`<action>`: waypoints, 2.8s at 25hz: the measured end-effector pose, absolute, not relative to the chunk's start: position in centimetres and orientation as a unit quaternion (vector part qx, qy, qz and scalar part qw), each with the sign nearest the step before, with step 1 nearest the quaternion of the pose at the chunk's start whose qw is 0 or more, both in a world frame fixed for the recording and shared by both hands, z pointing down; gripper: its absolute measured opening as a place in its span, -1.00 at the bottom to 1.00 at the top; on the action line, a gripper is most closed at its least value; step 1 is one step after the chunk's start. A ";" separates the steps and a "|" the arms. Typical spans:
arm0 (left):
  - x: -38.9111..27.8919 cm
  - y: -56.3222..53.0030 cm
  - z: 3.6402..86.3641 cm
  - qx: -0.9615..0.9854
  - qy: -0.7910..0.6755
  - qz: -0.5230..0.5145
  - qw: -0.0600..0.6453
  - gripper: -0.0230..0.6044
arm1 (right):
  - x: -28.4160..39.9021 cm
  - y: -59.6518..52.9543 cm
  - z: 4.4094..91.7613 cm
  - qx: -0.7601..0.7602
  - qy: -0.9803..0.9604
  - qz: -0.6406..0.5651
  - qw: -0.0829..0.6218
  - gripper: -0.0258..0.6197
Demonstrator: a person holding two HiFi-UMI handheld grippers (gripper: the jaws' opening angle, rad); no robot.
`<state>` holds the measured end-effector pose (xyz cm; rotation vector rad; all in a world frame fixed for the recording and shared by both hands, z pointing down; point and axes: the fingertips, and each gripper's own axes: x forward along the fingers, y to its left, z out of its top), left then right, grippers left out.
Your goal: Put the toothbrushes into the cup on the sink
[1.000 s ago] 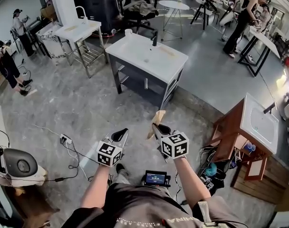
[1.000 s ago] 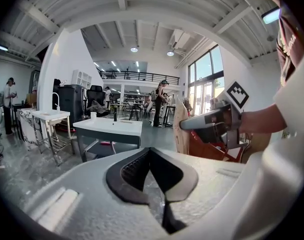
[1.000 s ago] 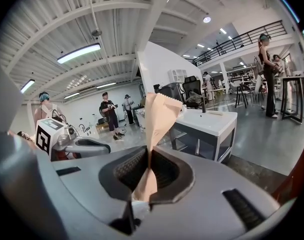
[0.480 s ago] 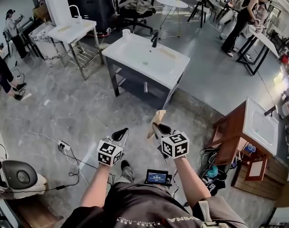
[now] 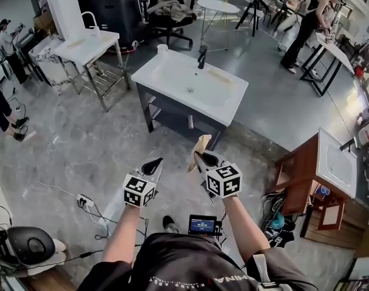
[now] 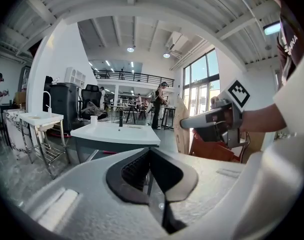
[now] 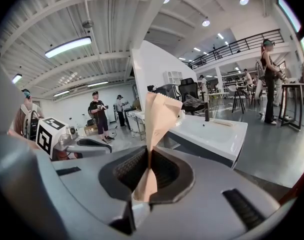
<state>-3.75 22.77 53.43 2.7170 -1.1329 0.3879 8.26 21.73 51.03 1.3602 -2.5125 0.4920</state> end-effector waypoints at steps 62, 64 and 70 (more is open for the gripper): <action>-8.7 -24.4 55.8 0.897 -0.405 0.148 0.100 -0.89 | 3.4 -25.9 53.2 0.439 -0.868 0.188 0.138 -0.81; -9.7 -26.6 55.5 0.901 -0.396 0.151 0.097 -0.89 | 2.3 -27.8 53.0 0.446 -0.864 0.190 0.136 -0.81; -12.6 -32.2 55.1 0.910 -0.375 0.152 0.094 -0.89 | -0.7 -32.5 53.0 0.465 -0.853 0.194 0.137 -0.81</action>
